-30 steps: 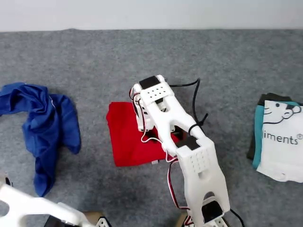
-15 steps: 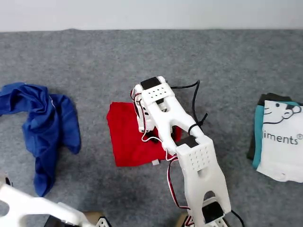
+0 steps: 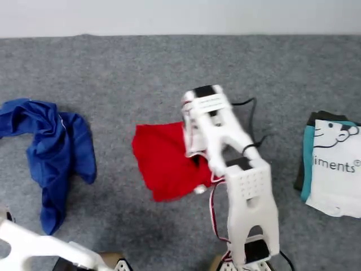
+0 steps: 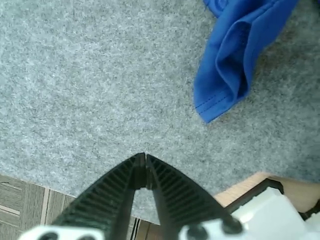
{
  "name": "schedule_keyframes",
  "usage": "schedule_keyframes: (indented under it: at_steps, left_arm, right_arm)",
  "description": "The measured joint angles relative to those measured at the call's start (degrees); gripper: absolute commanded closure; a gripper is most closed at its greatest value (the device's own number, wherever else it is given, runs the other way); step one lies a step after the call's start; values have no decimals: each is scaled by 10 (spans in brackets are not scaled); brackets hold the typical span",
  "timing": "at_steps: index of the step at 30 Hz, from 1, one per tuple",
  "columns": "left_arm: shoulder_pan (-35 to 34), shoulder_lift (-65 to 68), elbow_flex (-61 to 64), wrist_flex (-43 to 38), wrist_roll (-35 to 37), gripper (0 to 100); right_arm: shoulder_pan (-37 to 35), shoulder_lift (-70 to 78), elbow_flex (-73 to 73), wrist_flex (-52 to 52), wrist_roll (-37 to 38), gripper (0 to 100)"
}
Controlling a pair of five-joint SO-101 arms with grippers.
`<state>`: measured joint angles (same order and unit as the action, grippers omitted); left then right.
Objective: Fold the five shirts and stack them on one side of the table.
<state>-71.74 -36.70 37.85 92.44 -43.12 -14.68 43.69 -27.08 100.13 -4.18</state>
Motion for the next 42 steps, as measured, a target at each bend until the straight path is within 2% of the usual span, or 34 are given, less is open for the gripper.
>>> schedule_keyframes:
  at_steps: [8, 13, 16, 19, 22, 27, 30, 34, 36, 42]
  left_arm:
    - [0, 0, 0, 2, 0, 995]
    - [0, 0, 0, 2, 0, 995]
    - [0, 0, 0, 2, 0, 995]
    - [0, 0, 0, 2, 0, 995]
    - [0, 0, 0, 2, 0, 995]
    - [0, 0, 0, 2, 0, 995]
    - [0, 0, 0, 2, 0, 995]
    - [0, 0, 0, 2, 0, 995]
    - [0, 0, 0, 2, 0, 995]
    - [0, 0, 0, 2, 0, 995]
  right_arm:
    - [151, -35, -40, -78, 324, 989]
    - [198, -35, -64, -158, 449, 986]
    - [198, -35, -64, -180, 477, 916]
    - [195, -35, -64, -177, 477, 812]
    - [198, -42, -64, -165, 424, 731]
    - [191, -96, -64, -124, 348, 723]
    - [174, -129, -64, -89, 320, 797]
    - [141, -145, -64, -25, 273, 998]
    - [119, -145, -64, -1, 253, 962]
    - [67, -74, -65, -11, 203, 988]
